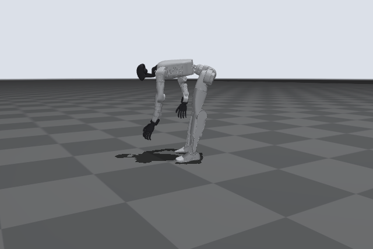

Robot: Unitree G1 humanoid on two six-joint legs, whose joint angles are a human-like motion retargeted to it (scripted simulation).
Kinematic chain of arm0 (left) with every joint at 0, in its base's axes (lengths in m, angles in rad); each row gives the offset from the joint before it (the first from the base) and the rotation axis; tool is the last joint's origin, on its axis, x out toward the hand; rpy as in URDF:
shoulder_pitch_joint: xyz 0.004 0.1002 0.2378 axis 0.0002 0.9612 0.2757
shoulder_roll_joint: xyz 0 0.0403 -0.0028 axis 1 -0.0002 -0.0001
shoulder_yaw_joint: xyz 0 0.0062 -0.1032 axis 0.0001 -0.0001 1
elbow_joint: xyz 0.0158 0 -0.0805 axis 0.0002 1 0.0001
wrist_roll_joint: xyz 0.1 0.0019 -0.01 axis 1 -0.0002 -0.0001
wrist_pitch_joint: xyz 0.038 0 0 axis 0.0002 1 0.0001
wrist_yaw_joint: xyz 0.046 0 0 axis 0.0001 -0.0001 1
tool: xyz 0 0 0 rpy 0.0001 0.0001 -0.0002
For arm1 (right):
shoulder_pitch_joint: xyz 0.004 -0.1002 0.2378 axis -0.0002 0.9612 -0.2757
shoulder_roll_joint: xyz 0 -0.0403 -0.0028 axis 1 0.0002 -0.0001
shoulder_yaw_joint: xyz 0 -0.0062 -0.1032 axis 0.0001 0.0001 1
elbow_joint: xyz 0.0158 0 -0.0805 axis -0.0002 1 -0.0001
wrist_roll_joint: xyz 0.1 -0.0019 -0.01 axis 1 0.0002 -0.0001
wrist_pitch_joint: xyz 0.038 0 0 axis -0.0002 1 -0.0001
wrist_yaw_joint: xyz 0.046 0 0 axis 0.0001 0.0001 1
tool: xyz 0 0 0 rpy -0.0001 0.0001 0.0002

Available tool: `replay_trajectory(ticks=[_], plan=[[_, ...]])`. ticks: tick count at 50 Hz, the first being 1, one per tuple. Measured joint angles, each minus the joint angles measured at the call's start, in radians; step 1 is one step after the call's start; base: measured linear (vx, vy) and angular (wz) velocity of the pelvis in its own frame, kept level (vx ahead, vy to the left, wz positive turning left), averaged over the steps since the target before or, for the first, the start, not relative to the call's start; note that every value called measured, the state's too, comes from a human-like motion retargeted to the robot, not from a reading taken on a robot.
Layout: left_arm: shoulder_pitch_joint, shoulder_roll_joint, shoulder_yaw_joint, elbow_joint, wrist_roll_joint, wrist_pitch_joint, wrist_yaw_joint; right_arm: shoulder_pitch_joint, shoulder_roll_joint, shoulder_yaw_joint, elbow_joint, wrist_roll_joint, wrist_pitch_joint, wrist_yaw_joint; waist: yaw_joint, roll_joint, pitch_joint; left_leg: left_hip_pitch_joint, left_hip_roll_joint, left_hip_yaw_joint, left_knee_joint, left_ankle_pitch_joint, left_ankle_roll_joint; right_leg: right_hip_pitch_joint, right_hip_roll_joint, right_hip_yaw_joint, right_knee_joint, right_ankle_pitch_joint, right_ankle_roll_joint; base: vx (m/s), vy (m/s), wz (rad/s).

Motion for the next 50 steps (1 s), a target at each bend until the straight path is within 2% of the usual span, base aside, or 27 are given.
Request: replay_trajectory(ticks=[3,5,7,12,18,22,26,30,33,35,37,40,45,50], plan=[[-0.164,0.034,0.04,0.16,0.028,0.053,-0.023,-0.033,0.027,0.027,-0.004,-0.052,0.023,0.005,-0.048,-0.026,0.0,-0.036,0.009,-0.01,0.028,-0.01,0.0,-0.017,-0.001,-0.002,-0.002,-0.001,0.0,0.0,0.0,0.0],[-0.23,0.026,0.044,0.169,0.024,0.049,-0.033,-0.046,0.044,0.036,-0.012,-0.064,0.021,-0.001,-0.074,-0.039,0.0,-0.061,0.014,-0.014,0.045,-0.013,0.0,-0.03,-0.001,-0.006,-0.004,0.0,0.0,-0.03,0.01,0.1],[-0.269,-0.033,0.028,0.134,-0.019,0.022,-0.054,-0.053,0.043,0.047,-0.021,-0.043,0.005,-0.013,-0.088,-0.043,0.0,-0.084,0.015,-0.009,0.057,-0.011,0.0,-0.049,-0.001,-0.01,-0.004,0.007,0.0,-0.09,0.01,0.27],[-0.236,-0.225,0.019,-0.015,-0.025,-0.023,-0.156,-0.049,0.082,0.045,0.009,-0.024,0.004,-0.018,-0.116,-0.051,0.0,-0.097,0.011,-0.005,0.067,-0.016,0.0,-0.058,-0.008,-0.009,0.001,0.008,0.0,-0.01,0.06,-0.02],[-0.003,-0.379,0.014,-0.36,0.026,-0.119,-0.195,-0.031,0.125,0.042,0.071,-0.114,0.062,0.022,-0.131,-0.053,0.0,-0.038,0.0,0.004,0.043,-0.015,-0.001,-0.012,-0.009,0.0,0.001,0.007,0.0,0.01,0.04,-0.26],[0.147,-0.352,-0.044,-0.57,0.07,-0.17,-0.257,-0.002,0.116,0.014,0.073,-0.126,0.066,0.055,-0.108,-0.033,0.0,0.005,-0.001,0.013,0.036,-0.018,-0.001,0.023,-0.006,0.007,-0.001,0.005,0.0,0.01,-0.01,-0.23],[0.237,-0.177,-0.081,-0.676,0.277,-0.166,-0.294,0.037,0.101,-0.039,0.05,-0.121,0.051,0.076,-0.07,-0.016,0.0,0.041,0.003,0.026,0.042,-0.025,-0.001,0.054,-0.001,0.018,-0.003,0.004,0.0,0.0,-0.02,-0.18],[0.238,-0.004,-0.071,-0.573,0.432,-0.125,-0.259,0.048,0.08,-0.078,0.03,-0.118,0.032,0.062,-0.031,0.011,0.0,0.047,0.007,0.03,0.047,-0.027,-0.001,0.057,0.003,0.021,-0.003,0.004,0.0,-0.01,-0.02,0.02],[0.167,0.032,-0.035,-0.35,0.302,-0.1,-0.222,0.033,0.046,-0.068,0.028,-0.078,0.011,0.036,-0.004,0.029,0.0,0.037,0.008,0.038,0.044,-0.022,-0.001,0.041,0.007,0.023,-0.006,0.01,0.0,-0.04,-0.07,0.21],[0.081,0.04,0.065,-0.19,0.239,-0.051,-0.193,0.022,-0.015,-0.122,0.02,-0.196,0.058,0.034,0.0,0.086,0.0,-0.01,0.009,0.02,0.049,-0.023,0.009,-0.004,-0.002,0.016,-0.001,0.001,0.0,0.04,-0.06,0.62],[-0.012,0.056,0.035,-0.035,0.091,-0.031,-0.218,0.013,0.029,-0.051,0.019,-0.057,0.015,0.008,-0.004,0.047,0.0,0.003,0.01,0.036,0.045,-0.017,0.0,0.007,0.008,0.02,-0.007,0.015,0.0,-0.09,0.01,-0.17],[-0.156,0.085,0.029,0.11,0.029,0.011,-0.214,-0.015,0.041,-0.019,0.026,-0.034,0.009,0.006,-0.03,0.035,0.0,-0.023,0.011,0.034,0.045,-0.012,0.0,-0.015,0.009,0.017,-0.012,0.021,0.0,-0.04,0.01,0.14],[-0.287,0.025,0.007,0.136,-0.041,0.018,-0.208,-0.038,0.064,0.019,0.025,-0.02,0.005,0.009,-0.078,0.024,0.0,-0.071,0.008,0.024,0.046,-0.002,-0.001,-0.05,0.005,0.004,-0.018,0.027,0.0,-0.03,0.03,0.28],[-0.258,-0.156,0.002,0.046,-0.112,-0.002,-0.312,-0.036,0.082,0.041,0.055,0.003,0.014,0.048,-0.11,0.026,0.0,-0.086,-0.002,0.022,0.047,0.0,-0.001,-0.058,-0.003,-0.003,-0.019,0.03,0.0,-0.01,0.06,0.09]])
